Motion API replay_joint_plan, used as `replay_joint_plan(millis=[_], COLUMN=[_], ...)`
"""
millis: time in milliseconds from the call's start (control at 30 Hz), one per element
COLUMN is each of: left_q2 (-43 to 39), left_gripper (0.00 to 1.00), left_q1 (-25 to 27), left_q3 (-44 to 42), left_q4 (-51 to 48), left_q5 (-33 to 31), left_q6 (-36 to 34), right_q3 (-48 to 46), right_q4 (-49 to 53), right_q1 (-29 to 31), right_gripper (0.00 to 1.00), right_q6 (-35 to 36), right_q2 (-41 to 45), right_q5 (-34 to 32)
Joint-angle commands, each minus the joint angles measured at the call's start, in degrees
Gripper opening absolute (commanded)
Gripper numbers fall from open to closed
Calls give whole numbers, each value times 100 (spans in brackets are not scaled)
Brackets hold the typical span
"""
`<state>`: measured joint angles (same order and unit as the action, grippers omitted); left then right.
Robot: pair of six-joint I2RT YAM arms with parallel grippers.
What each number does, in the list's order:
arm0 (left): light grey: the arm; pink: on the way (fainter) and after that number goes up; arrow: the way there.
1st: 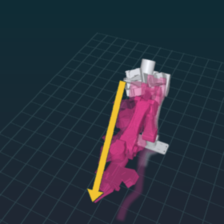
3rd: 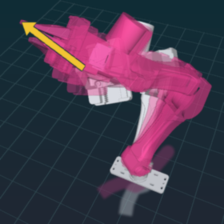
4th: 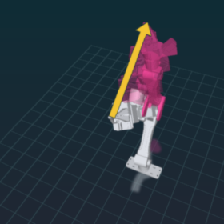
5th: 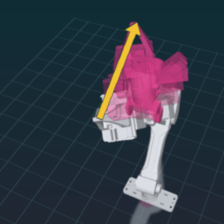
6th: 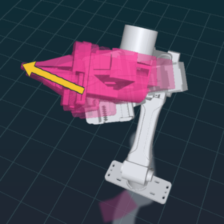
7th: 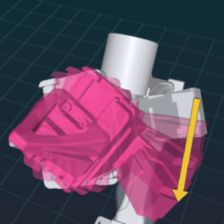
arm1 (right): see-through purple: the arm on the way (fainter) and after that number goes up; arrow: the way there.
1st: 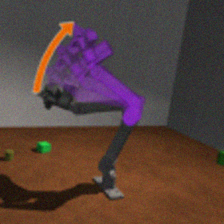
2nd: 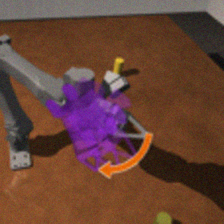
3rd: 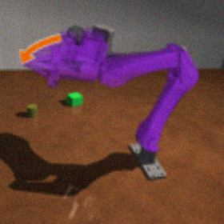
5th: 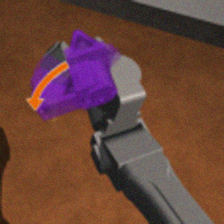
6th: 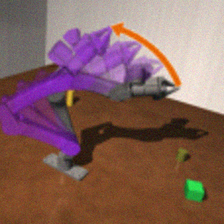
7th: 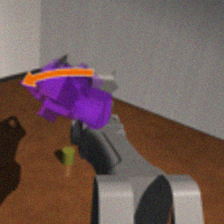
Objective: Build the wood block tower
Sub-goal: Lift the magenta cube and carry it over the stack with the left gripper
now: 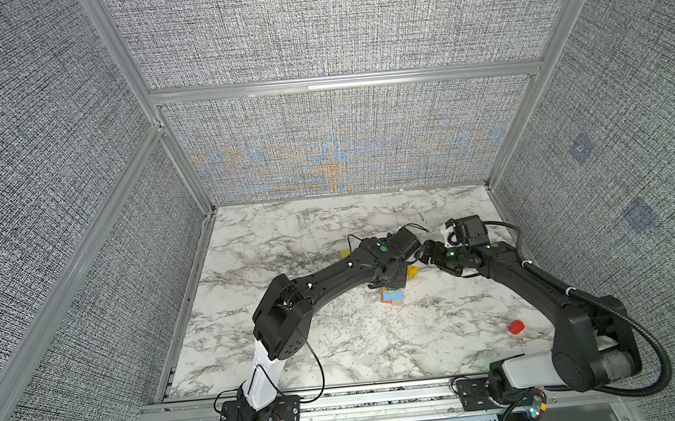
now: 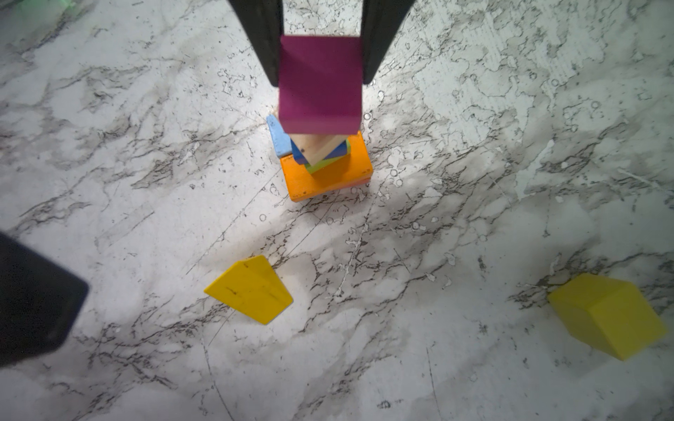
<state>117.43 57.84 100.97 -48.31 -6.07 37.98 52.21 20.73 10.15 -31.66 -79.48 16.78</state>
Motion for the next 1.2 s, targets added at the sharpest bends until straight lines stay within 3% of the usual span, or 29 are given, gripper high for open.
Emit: replay_joint_plan(millis=[0,367,1167], left_q2=[33,130,293], left_gripper=[22,22,34], left_q1=[21,34,34], left_q3=[2,19,286], left_q4=[2,-38,-145], left_q5=[-88,-200,-141], left_q6=[92,113,120], right_q3=[3,-33,-95], right_q4=[18,-2,-43], right_q1=[2,-2,-4], right_gripper=[88,89,89], right_q6=[40,41,16], right_q2=[44,97,135], right_q5=[19,36,-8])
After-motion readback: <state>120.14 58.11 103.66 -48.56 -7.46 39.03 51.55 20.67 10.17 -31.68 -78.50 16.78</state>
